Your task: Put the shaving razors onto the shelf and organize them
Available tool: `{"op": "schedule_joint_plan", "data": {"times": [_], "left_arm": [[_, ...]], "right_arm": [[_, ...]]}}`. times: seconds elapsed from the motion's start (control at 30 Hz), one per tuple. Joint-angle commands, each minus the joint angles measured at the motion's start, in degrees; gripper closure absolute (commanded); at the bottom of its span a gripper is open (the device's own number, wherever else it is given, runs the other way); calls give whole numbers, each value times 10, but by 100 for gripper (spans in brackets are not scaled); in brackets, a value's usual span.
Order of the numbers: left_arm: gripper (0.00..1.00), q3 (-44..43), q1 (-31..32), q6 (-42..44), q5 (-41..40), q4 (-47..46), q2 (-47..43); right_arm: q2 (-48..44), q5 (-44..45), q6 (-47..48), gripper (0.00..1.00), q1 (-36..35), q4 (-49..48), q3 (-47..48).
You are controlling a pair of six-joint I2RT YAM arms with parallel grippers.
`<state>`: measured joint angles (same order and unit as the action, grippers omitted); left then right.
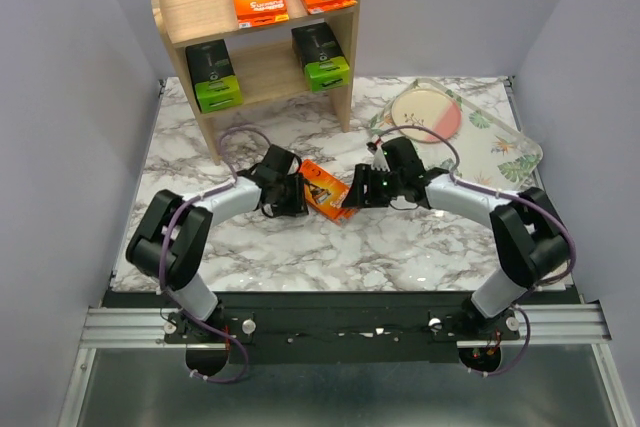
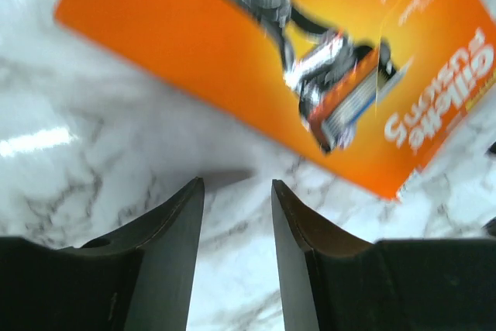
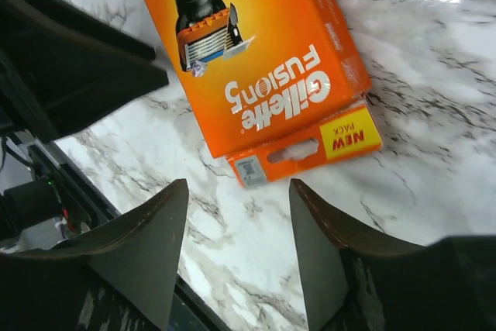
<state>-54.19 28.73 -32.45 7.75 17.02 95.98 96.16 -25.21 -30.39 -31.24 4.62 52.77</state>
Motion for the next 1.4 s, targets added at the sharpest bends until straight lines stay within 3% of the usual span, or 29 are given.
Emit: {"op": "schedule_joint_plan", "data": {"times": [0.0, 0.3, 0.4, 0.57, 0.67, 0.7, 0.87, 0.9, 0.93, 1.1, 1.37], "left_arm": [[48, 93, -11, -67, 98, -64, -85], [38, 239, -43, -200, 166, -383, -85], [36, 242, -48, -245, 158, -410, -56], [35, 226, -51, -289, 136, -408, -19], [35, 208, -51, -300, 122, -400, 14], [35, 198, -51, -311, 112, -380, 29], [36, 190, -51, -324, 118, -382, 41], [36, 185, -51, -322, 122, -388, 36], [36, 182, -51, -316, 124, -383, 32], [36, 158, -50, -303, 124, -290, -5], [35, 198, -47, -285, 102, -305, -12]], "right_arm": [[-71, 74, 43, 39, 22, 64, 14], [0, 92, 66, 37, 27, 19, 52], [58, 96, 62, 36, 29, 13, 94], [132, 75, 80, 36, 31, 8, 132], [144, 52, 72, 45, 31, 2, 122], [145, 25, 64, 54, 31, -1, 105], [135, -38, -13, 76, 31, -36, 37], [136, -24, -21, 97, 31, -31, 32], [143, -10, -28, 99, 36, -21, 34], [182, -54, -68, 99, 59, -15, 45], [206, -92, -107, 99, 59, -31, 42]]}}
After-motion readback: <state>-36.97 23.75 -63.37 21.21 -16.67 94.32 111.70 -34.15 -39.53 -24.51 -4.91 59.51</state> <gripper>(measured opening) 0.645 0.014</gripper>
